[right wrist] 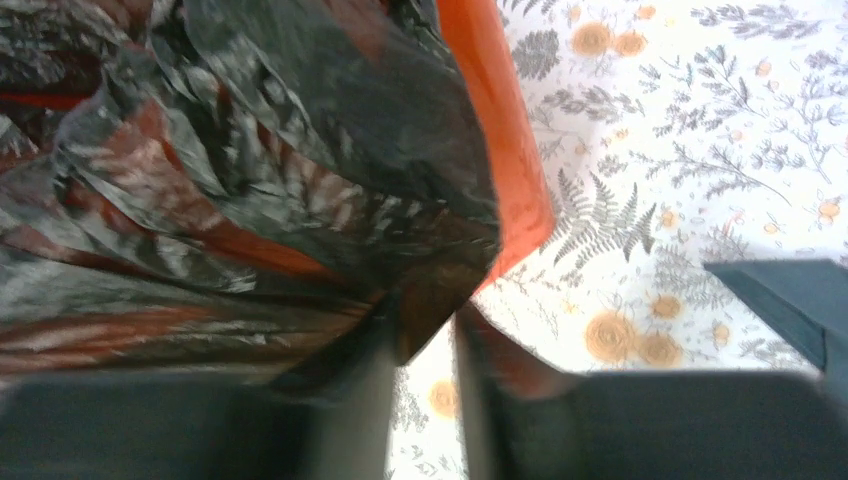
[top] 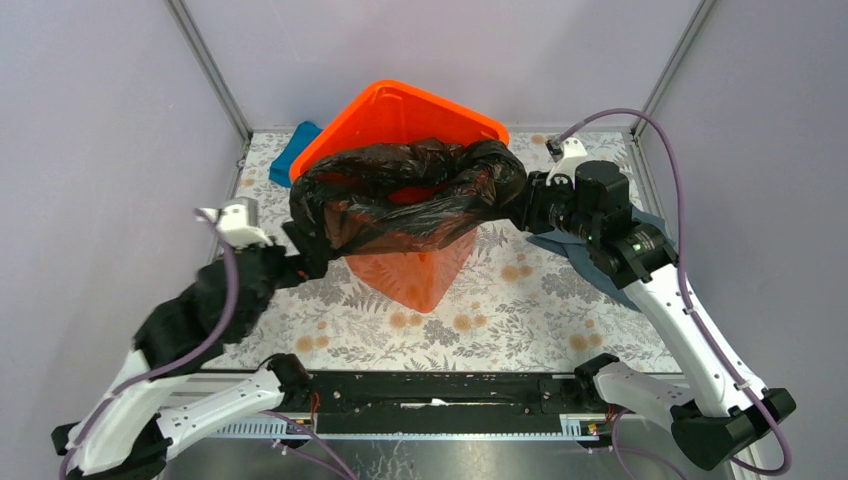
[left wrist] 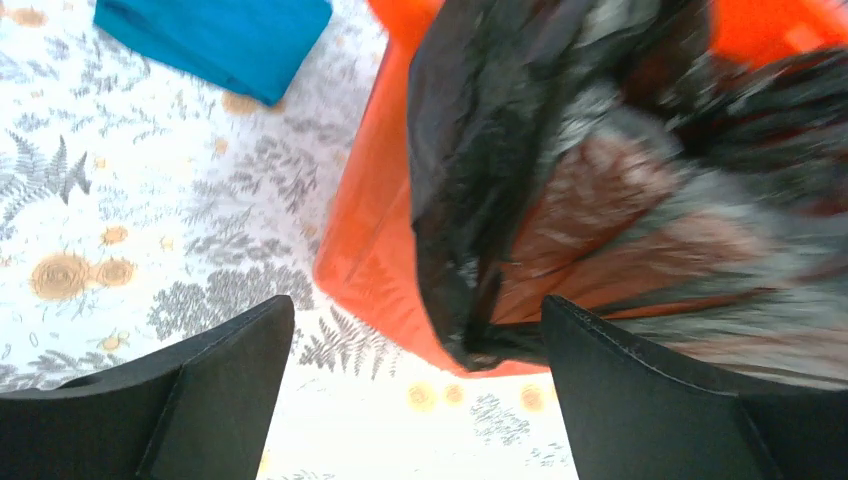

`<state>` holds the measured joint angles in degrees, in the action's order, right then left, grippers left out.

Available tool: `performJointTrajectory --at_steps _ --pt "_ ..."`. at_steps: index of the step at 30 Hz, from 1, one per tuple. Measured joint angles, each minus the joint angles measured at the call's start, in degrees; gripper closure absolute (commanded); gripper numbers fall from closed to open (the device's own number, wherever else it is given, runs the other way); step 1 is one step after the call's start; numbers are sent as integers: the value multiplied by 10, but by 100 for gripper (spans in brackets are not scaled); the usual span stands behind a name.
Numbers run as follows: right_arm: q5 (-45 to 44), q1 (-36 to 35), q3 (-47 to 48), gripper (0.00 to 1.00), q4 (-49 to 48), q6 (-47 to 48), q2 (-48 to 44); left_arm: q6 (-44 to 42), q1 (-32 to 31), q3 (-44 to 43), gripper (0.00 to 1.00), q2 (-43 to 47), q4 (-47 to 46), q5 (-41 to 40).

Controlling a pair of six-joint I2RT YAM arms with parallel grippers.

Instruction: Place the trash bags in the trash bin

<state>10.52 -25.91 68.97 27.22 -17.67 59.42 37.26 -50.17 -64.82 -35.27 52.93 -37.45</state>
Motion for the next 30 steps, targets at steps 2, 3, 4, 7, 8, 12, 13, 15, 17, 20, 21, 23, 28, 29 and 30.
performJointTrajectory --at_steps 2,3,4,7,8,12,13,15,17,20,21,23,28,29,30 --pt "3 0 12 31 23 9 -1 -5 0 -55 1 9 28 1" --pt "5 0 28 24 45 23 -1 -9 0 -87 1 10 37 2" --pt "5 0 37 17 54 25 -2 -13 0 -110 1 9 40 2" --pt "-3 0 88 1 87 50 -5 -39 0 -199 1 -15 44 6" --pt "-7 0 104 0 90 57 -8 -53 0 -234 1 -37 44 6" --pt "-22 0 172 0 94 77 -3 -113 0 -326 1 -144 42 -10" --pt "-24 0 191 0 94 80 7 -133 0 -343 1 -180 40 -19" --pt "-24 0 241 0 96 86 34 -166 0 -361 1 -242 39 -31" --pt "-24 0 285 0 91 89 62 -197 0 -363 5 -289 37 -41" --pt "-17 0 311 1 73 89 98 -234 0 -358 7 -337 39 -63" --pt "-12 0 312 2 69 89 109 -244 0 -356 7 -343 39 -72" --pt "-4 1 312 8 66 89 130 -258 0 -355 9 -344 37 -87" --pt "26 1 314 25 66 126 166 -281 0 -339 18 -323 8 -121" --pt "32 1 317 29 66 142 171 -284 0 -335 20 -319 4 -128" --pt "38 1 321 32 68 157 176 -287 0 -331 22 -316 -1 -136"
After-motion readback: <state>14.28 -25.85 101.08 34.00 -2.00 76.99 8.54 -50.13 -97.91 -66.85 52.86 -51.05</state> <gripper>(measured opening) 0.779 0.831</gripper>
